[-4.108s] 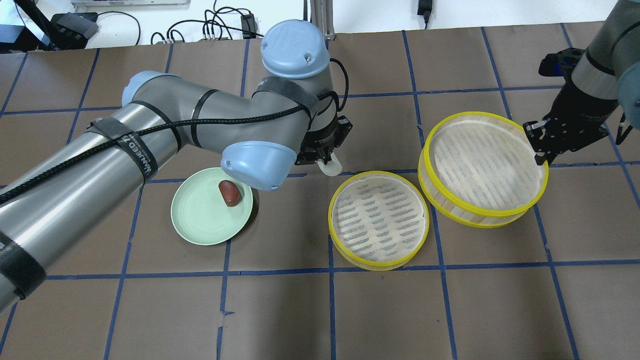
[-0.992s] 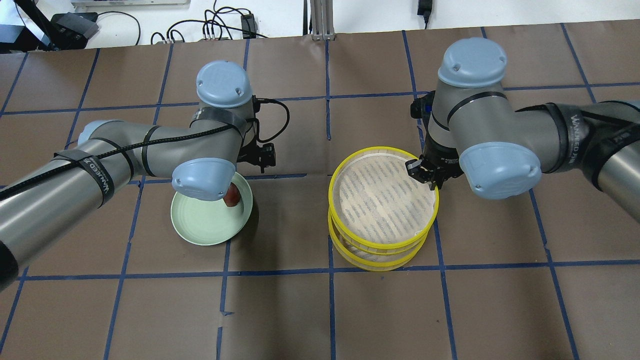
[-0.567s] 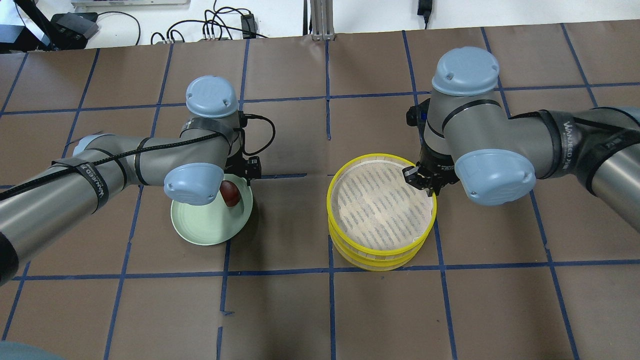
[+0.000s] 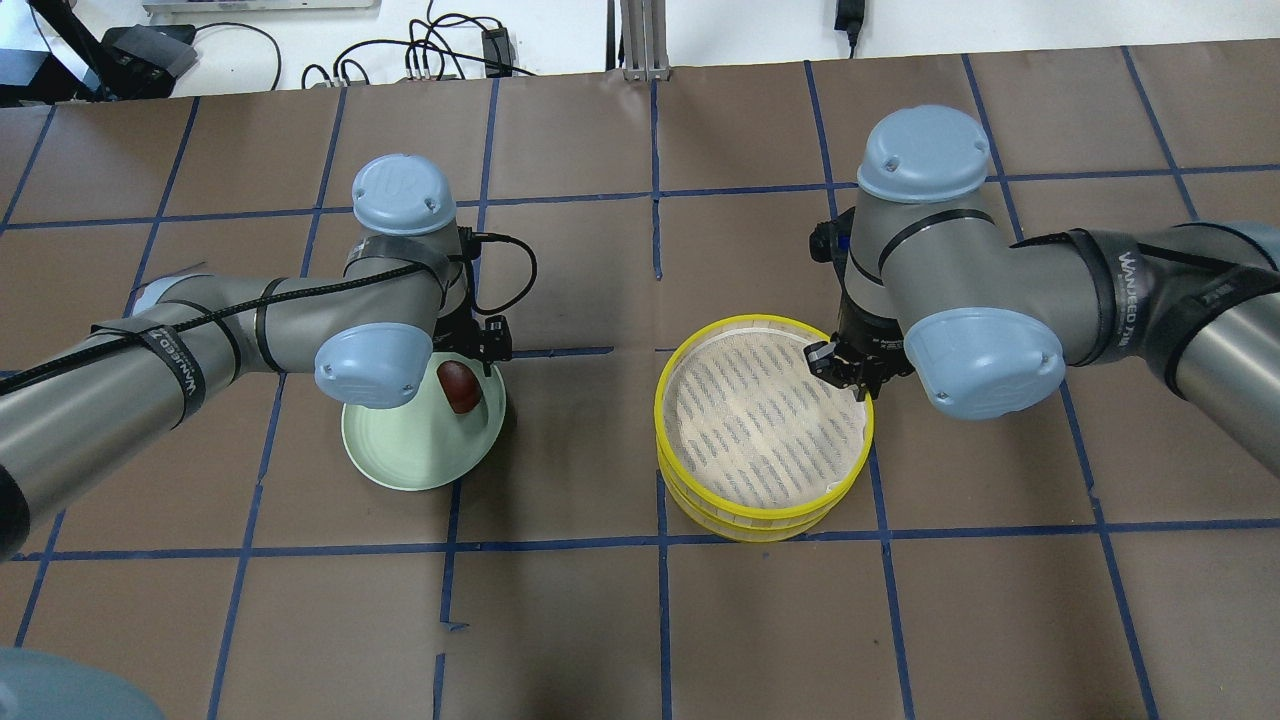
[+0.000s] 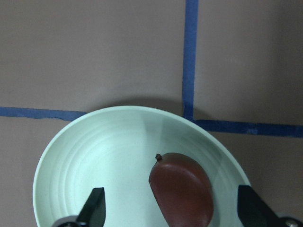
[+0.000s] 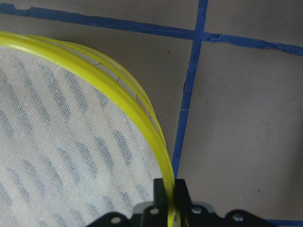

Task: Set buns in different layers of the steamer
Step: 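Lower the top tier onto the bottom tier while the left grasps the brown bun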

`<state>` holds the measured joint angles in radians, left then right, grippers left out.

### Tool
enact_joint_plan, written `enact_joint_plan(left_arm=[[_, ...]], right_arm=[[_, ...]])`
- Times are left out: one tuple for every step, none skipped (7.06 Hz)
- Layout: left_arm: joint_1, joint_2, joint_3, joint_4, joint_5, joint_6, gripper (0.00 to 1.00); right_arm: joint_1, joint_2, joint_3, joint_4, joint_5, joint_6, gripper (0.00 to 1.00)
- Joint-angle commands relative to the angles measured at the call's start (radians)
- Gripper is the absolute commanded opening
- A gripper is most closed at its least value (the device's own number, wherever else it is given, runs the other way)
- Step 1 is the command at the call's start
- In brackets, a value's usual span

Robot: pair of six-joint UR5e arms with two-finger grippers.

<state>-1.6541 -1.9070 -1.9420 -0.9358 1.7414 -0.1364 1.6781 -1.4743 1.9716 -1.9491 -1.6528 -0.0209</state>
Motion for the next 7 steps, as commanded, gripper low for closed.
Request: enact_joint_plan(left_arm=[[0.000, -0.006, -0.003, 0.000, -0.006, 0.000, 0.90], [0.002, -0.006, -0.002, 0.000, -0.005, 0.000, 0.83], [0.005, -0.006, -0.002, -0.001, -0.005, 0.000, 0.67], [0.008, -0.006, -0.003, -0.001, -0.006, -0.002, 0.53], [0.008, -0.006, -0.005, -0.001, -0.006, -0.002, 0.45], [0.008, -0.009, -0.008, 0.002, -0.006, -0.002, 0.42], [0.010, -0.009, -0.009, 0.000, -0.006, -0.006, 0.22]], right_arm=[[0.000, 0.000, 0.006, -0.002, -0.002, -0.001, 0.02], [0.000, 0.000, 0.006, -0.002, -0.002, -0.001, 0.03], [0.000, 0.000, 0.012, 0.002, -0.004, -0.002, 0.12], [0.000, 0.000, 0.013, -0.002, -0.016, -0.005, 0.56], [0.000, 0.000, 0.013, -0.002, -0.018, -0.007, 0.85], [0.000, -0.001, 0.010, 0.005, -0.018, -0.007, 0.96], [-0.003, -0.009, 0.000, 0.007, -0.016, -0.011, 0.99]])
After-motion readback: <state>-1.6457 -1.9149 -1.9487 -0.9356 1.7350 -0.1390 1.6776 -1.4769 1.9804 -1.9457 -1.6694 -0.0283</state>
